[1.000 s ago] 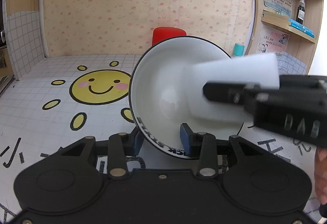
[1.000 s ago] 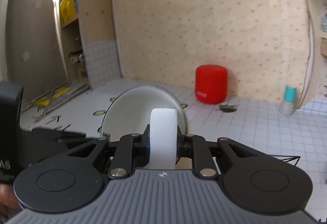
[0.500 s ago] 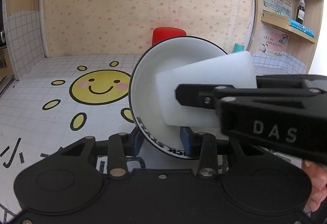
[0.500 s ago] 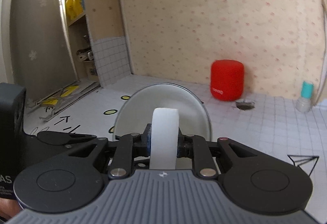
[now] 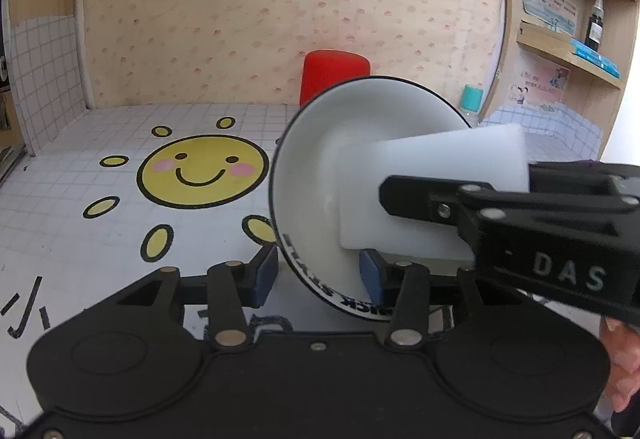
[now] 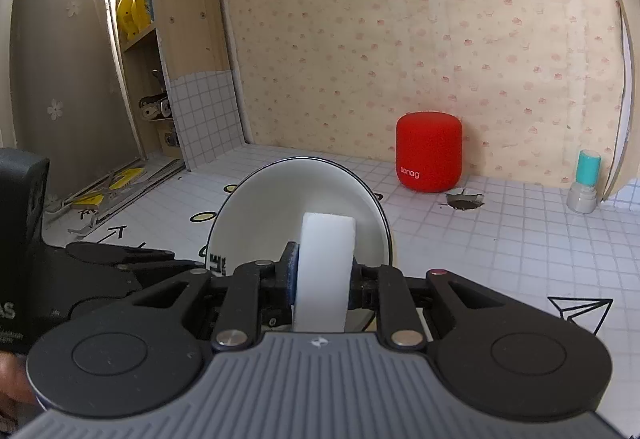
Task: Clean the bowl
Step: 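Keep the bowl gripped by its rim with the left gripper while the right gripper scrubs the bowl bottom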
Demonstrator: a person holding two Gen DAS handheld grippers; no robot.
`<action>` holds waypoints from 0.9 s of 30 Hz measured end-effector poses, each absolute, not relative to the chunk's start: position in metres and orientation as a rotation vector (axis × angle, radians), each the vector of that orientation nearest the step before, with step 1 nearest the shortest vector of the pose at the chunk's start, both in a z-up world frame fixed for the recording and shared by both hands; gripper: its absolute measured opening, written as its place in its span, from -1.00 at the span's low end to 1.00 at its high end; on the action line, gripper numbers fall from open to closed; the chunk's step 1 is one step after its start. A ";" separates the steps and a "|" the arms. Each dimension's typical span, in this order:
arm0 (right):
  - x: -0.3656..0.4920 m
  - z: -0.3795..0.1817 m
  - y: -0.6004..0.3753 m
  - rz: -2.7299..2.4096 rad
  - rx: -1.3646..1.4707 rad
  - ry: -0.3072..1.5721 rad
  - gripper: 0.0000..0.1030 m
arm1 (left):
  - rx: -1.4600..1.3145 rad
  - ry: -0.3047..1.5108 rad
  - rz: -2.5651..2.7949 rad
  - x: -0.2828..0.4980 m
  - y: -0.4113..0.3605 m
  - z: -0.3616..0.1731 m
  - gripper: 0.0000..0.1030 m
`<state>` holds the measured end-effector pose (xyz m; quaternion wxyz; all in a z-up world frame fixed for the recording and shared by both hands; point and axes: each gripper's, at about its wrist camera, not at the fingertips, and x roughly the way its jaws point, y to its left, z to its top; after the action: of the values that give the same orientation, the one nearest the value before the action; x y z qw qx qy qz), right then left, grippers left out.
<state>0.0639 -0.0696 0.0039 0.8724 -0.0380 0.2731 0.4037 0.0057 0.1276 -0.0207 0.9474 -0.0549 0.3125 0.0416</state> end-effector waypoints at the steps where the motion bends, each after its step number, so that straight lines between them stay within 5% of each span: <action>1: 0.064 0.004 -0.070 0.843 -0.085 0.569 -0.57 | -0.114 0.636 0.085 0.006 0.128 -0.021 -0.05; 27: 0.057 0.018 -0.053 0.912 -0.103 0.519 -0.57 | -0.088 0.627 0.098 0.000 0.113 -0.022 -0.04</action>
<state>0.0567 -0.0531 0.0184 0.8642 -0.0493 0.2475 0.4353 0.0000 0.1128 -0.0223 0.9491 -0.0434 0.3083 0.0484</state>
